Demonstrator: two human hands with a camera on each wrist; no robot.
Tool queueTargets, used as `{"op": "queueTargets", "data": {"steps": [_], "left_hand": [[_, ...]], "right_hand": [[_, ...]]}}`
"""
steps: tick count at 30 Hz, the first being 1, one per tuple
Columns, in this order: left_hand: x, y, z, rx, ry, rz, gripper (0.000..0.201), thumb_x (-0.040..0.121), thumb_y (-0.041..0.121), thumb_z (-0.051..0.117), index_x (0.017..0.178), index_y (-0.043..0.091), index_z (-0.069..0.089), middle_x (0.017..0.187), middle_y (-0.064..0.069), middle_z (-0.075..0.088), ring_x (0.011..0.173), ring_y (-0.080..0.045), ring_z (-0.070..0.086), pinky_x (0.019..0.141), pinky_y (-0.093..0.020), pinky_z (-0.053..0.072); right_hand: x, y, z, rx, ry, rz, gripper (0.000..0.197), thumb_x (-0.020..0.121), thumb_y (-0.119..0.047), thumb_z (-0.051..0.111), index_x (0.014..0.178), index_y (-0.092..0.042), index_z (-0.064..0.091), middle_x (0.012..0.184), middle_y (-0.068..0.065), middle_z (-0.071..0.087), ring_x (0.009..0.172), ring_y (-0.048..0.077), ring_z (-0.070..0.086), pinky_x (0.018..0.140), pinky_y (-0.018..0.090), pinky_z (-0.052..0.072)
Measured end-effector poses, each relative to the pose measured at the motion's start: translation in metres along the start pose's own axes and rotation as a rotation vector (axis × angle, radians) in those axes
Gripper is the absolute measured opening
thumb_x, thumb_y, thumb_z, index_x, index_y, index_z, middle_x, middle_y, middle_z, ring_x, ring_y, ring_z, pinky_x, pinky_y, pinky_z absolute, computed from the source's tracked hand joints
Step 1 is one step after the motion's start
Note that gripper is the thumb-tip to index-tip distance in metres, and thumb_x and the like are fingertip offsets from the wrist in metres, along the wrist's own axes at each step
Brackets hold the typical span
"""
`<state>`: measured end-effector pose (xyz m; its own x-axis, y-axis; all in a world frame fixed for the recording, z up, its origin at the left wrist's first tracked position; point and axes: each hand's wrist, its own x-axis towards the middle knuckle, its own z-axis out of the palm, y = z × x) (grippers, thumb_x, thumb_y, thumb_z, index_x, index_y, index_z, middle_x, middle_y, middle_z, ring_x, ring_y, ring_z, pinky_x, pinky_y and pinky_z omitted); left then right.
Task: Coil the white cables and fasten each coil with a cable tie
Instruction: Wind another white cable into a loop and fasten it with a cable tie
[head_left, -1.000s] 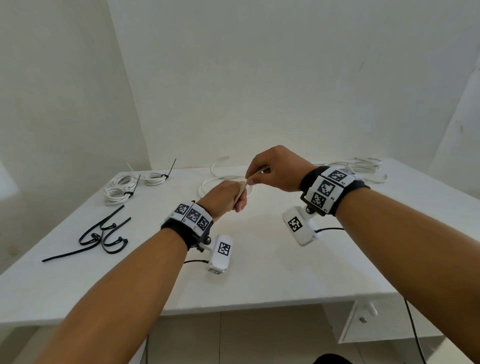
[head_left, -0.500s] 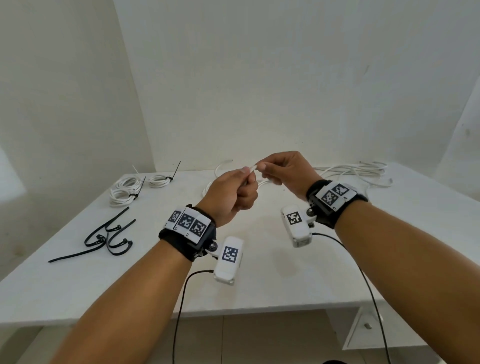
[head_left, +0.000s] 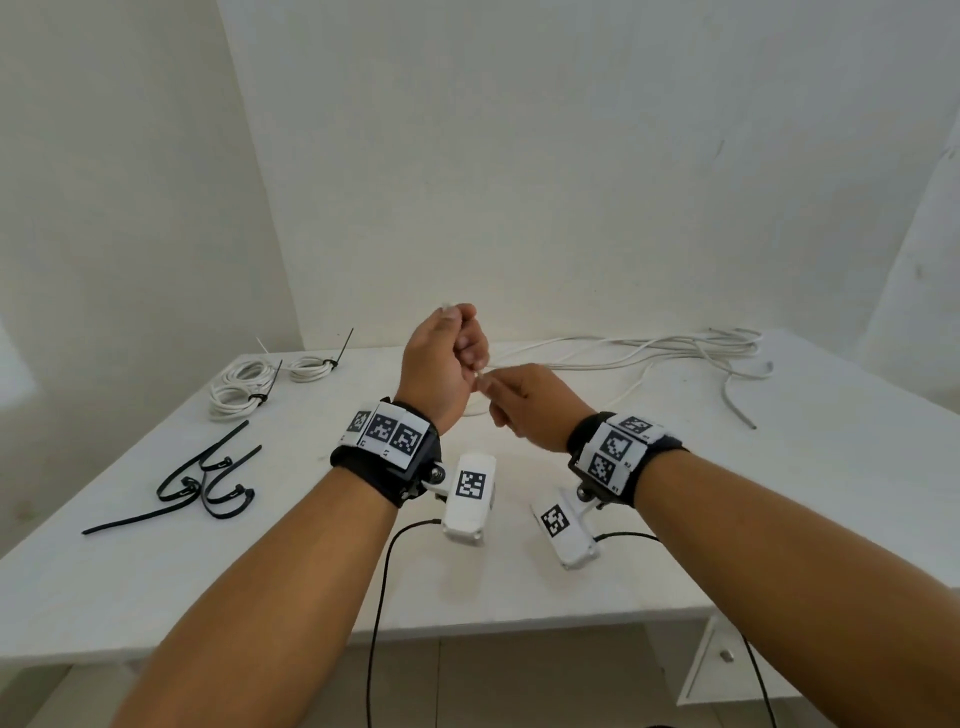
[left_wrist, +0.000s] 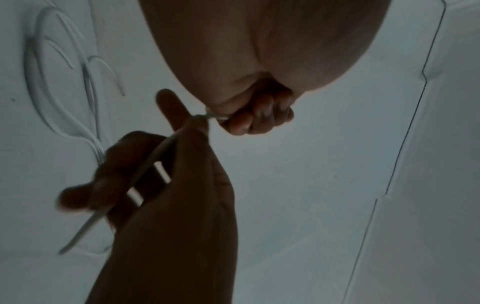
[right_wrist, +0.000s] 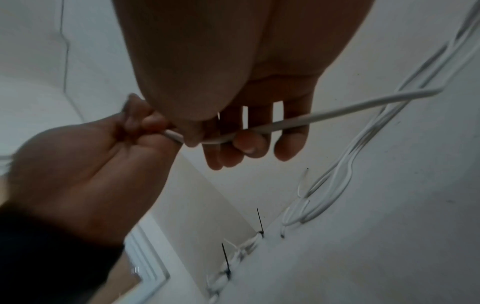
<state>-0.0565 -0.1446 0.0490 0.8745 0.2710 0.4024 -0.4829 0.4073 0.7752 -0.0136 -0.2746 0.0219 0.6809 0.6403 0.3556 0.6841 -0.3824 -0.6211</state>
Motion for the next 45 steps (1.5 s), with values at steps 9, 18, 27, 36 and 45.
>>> {"op": "queueTargets", "data": {"steps": [9, 18, 27, 36, 45], "left_hand": [[0.012, -0.018, -0.028, 0.464, 0.196, 0.086, 0.027, 0.106, 0.014, 0.029, 0.087, 0.012, 0.049, 0.060, 0.005, 0.038, 0.049, -0.008, 0.037, 0.054, -0.025, 0.034], [0.003, -0.018, -0.038, 0.963, -0.062, 0.051, 0.024, 0.106, 0.015, 0.032, 0.089, 0.005, 0.046, 0.070, 0.004, 0.047, 0.057, -0.002, 0.043, 0.057, -0.013, 0.038], [-0.013, -0.009, -0.041, 0.875, -0.252, -0.204, 0.036, 0.104, 0.012, 0.030, 0.072, 0.009, 0.048, 0.051, 0.003, 0.040, 0.044, -0.010, 0.032, 0.045, -0.019, 0.029], [-0.027, -0.010, -0.036, 0.570, -0.263, -0.336, 0.046, 0.108, 0.028, 0.023, 0.072, 0.011, 0.047, 0.053, 0.002, 0.028, 0.046, -0.013, 0.024, 0.046, -0.024, 0.022], [-0.028, 0.008, -0.012, 0.103, -0.265, -0.328, 0.043, 0.106, 0.034, 0.021, 0.070, 0.016, 0.035, 0.048, 0.008, 0.027, 0.040, -0.008, 0.019, 0.042, -0.020, 0.017]], "right_hand": [[-0.009, -0.008, 0.007, -0.339, -0.185, -0.045, 0.027, 0.100, -0.027, 0.049, 0.114, -0.013, 0.068, 0.077, -0.003, 0.064, 0.069, 0.016, 0.060, 0.075, 0.037, 0.056], [-0.002, -0.018, -0.009, -0.414, -0.186, -0.147, 0.024, 0.099, -0.028, 0.054, 0.101, -0.014, 0.073, 0.089, -0.004, 0.068, 0.082, 0.016, 0.058, 0.072, 0.026, 0.047], [0.003, -0.021, -0.041, -0.145, 0.012, -0.175, 0.005, 0.082, -0.023, 0.079, 0.083, -0.019, 0.076, 0.067, -0.019, 0.064, 0.058, -0.003, 0.056, 0.057, 0.009, 0.041], [0.011, -0.004, -0.055, -0.051, 0.081, -0.106, 0.005, 0.085, -0.024, 0.077, 0.080, -0.025, 0.075, 0.073, -0.003, 0.072, 0.066, 0.023, 0.060, 0.065, 0.033, 0.049], [0.010, 0.015, -0.032, 0.495, 0.231, -0.052, 0.014, 0.091, -0.022, 0.070, 0.088, -0.009, 0.076, 0.068, 0.002, 0.066, 0.047, 0.012, 0.043, 0.047, 0.023, 0.035]]}}
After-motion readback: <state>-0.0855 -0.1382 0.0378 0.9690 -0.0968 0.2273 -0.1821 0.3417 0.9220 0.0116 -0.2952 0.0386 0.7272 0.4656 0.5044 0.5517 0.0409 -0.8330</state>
